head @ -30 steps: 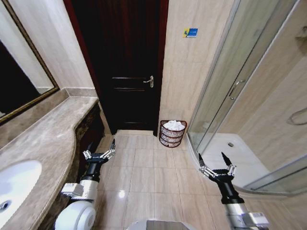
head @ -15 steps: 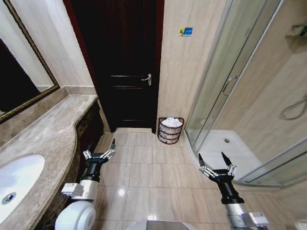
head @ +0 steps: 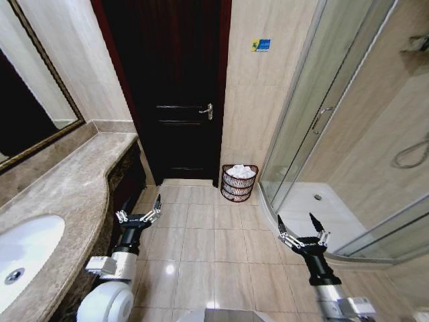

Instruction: Discard the used towel into the hamper.

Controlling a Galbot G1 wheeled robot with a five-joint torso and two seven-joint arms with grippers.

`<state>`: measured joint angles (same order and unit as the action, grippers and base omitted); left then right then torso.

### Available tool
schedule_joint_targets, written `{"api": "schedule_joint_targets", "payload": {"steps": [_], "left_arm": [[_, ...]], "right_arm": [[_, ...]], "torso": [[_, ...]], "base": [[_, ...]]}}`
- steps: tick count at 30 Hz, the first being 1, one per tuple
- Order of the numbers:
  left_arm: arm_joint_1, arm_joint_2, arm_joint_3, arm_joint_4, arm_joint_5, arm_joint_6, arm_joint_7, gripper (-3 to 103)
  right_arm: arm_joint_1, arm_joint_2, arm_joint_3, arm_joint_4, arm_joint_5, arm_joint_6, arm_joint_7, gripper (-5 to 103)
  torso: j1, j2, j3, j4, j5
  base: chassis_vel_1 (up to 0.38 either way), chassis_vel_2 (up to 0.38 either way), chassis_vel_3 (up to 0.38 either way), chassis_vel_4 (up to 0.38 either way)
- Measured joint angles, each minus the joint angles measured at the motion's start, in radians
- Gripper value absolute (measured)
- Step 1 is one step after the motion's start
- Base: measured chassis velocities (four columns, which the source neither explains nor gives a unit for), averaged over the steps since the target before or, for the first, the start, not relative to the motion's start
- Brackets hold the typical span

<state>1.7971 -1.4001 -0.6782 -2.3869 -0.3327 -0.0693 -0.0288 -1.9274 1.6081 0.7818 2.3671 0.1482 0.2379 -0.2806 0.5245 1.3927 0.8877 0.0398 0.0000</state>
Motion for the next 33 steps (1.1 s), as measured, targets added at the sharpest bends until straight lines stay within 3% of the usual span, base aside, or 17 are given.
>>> {"api": "schedule_joint_targets", "payload": {"steps": [33], "left_arm": [[0.0,0.0,0.0,0.0,0.0,0.0,0.0,100]], "right_arm": [[0.0,0.0,0.0,0.0,0.0,0.0,0.0,100]], "torso": [[0.0,0.0,0.0,0.0001,-0.0001]], "base": [[0.0,0.0,0.0,0.0]]}}
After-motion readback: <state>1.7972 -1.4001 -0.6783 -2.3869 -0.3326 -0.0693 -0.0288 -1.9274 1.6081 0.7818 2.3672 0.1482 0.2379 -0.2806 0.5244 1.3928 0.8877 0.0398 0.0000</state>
